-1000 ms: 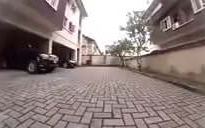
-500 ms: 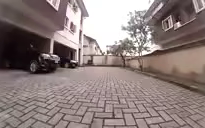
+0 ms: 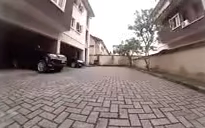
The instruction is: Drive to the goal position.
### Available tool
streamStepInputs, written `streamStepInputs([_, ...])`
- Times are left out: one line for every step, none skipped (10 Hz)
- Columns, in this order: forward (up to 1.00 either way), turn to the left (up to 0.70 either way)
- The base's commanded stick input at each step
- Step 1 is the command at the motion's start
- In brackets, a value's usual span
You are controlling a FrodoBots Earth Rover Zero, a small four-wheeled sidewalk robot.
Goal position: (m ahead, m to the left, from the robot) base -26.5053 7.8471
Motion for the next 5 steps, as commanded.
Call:
streamStepInputs([0.0,0.7])
streamStepInputs([0.0,0.7])
streamStepInputs([0.0,0.7])
streamStepInputs([0.0,0.7])
streamStepInputs([0.0,0.7])
